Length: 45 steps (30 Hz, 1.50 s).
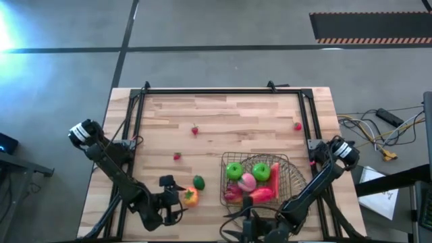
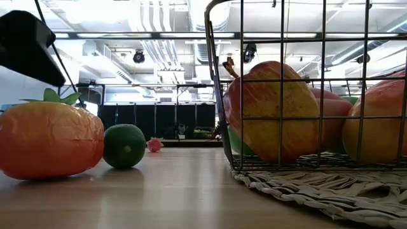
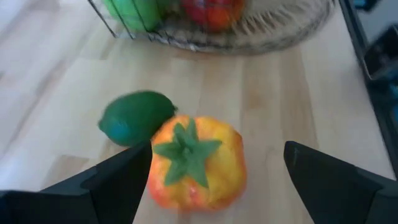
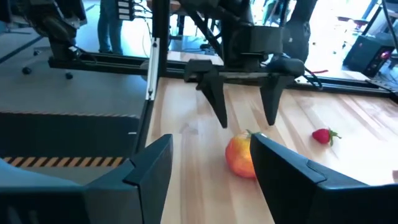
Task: Build produce basket
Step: Put the tomato into the wire basket
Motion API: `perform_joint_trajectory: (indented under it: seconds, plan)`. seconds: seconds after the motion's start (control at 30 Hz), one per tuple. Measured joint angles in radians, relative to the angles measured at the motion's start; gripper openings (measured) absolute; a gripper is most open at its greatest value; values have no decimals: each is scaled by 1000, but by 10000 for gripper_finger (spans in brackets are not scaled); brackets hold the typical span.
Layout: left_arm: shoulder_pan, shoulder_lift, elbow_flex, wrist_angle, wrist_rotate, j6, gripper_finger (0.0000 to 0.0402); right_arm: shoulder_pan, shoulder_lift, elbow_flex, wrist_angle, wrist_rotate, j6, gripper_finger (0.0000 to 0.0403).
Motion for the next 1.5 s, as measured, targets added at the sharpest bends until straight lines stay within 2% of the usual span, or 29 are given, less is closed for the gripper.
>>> perform_joint_trajectory:
  seconds: [0.07,0.23,0.43,0.83,1.1,1.33,1.5]
  plan:
    - [2,13,-26,74,-37,1,348,0,0,0,-3,1,7,208]
    - [11,52,-94,220,-37,0,348,1,5,0,2,0,10,208]
    - [11,81,-121,250,-47,-52,348,2,22,-1,10,-2,23,207]
    - [11,174,-133,431,-102,-46,348,2,38,2,14,-4,64,205]
    - [11,227,-131,472,-115,-47,348,2,38,2,16,-4,65,205]
    - [11,227,-136,485,-85,18,348,2,38,2,17,-5,65,205]
    - [10,223,-121,479,-69,156,347,2,38,2,17,-5,65,205]
